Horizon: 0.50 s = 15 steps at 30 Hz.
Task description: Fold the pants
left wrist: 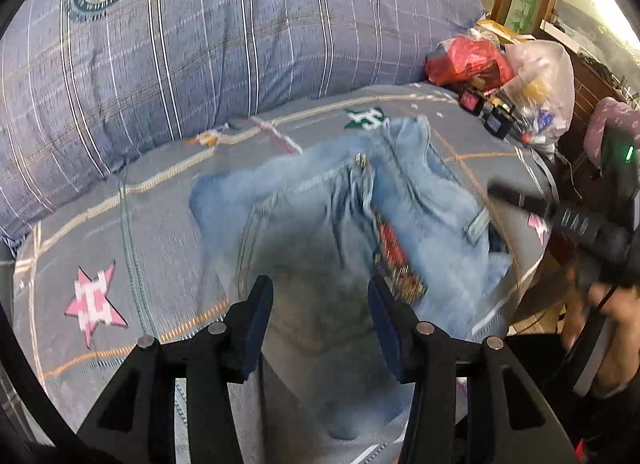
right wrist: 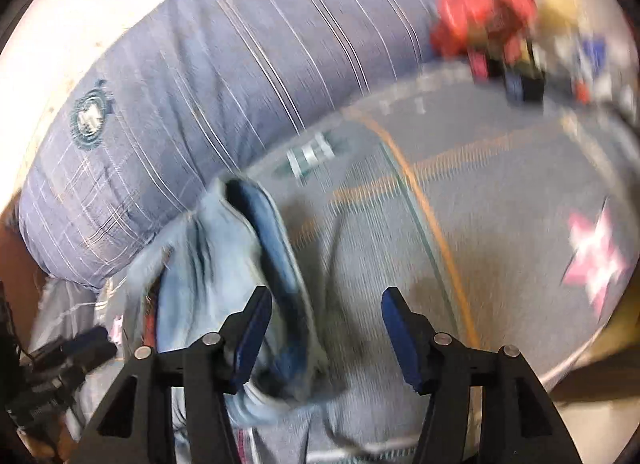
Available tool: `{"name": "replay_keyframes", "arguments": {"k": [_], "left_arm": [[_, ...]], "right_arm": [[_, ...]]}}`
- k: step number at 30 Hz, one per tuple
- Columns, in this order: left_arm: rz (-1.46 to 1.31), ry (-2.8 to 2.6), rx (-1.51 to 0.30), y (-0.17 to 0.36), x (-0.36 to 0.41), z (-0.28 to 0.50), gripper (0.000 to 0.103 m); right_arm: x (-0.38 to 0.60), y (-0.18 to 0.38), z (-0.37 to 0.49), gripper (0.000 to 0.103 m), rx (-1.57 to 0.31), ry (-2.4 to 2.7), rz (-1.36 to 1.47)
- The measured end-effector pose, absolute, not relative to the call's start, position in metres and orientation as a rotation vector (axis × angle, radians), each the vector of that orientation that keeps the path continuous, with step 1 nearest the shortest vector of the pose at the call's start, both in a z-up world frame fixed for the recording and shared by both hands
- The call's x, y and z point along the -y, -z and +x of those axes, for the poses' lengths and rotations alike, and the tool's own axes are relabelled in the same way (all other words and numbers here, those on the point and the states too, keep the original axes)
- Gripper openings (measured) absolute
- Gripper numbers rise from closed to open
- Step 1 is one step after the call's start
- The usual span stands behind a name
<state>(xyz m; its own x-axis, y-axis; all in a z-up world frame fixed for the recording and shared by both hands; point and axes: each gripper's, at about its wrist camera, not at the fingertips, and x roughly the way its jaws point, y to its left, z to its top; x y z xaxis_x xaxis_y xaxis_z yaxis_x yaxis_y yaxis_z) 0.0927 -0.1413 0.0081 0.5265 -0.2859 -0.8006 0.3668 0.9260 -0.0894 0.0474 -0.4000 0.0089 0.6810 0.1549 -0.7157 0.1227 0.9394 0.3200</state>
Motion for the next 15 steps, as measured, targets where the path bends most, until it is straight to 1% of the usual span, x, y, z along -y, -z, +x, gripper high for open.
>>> {"name": "replay_keyframes", "arguments": {"k": [4,7,8,9,10,11,13,15], "left_arm": [[0.067,0.395,-0.965,0.005,0.141,0.096,0.05],[0.044,0.394,-0.98,0.014,0.142,0.099,0.05],[0.039,0.394,-0.987,0.018,0.141,0.101,0.051],[0.03,0.393,-0.999,0.022,0.141,0.102,0.051],[0.008,0.396,-1.011,0.029,0.14,0.104,0.053],[-0.007,0.398,-1.01,0.032,0.14,0.104,0.053],[-0.036,0.39,-1.004,0.036,0.137,0.107,0.06],[-0.042,0.393,-1.001,0.034,0.137,0.106,0.06]], "right_arm": [[0.37,-0.025,0.06,0.061,-0.784,-0.139,0.291],[0.351,-0.009,0.079,0.059,-0.874,-0.178,0.251],[0.347,0.0,0.084,0.055,-0.914,-0.147,0.226],[0.346,0.009,0.087,0.042,-0.947,-0.124,0.208],[0.346,0.016,0.088,0.039,-0.968,-0.119,0.204],[0.346,0.023,0.088,0.037,-0.993,-0.115,0.191],[0.346,0.029,0.09,0.034,-1.018,-0.114,0.168],[0.347,0.033,0.092,0.034,-1.027,-0.114,0.173]]}}
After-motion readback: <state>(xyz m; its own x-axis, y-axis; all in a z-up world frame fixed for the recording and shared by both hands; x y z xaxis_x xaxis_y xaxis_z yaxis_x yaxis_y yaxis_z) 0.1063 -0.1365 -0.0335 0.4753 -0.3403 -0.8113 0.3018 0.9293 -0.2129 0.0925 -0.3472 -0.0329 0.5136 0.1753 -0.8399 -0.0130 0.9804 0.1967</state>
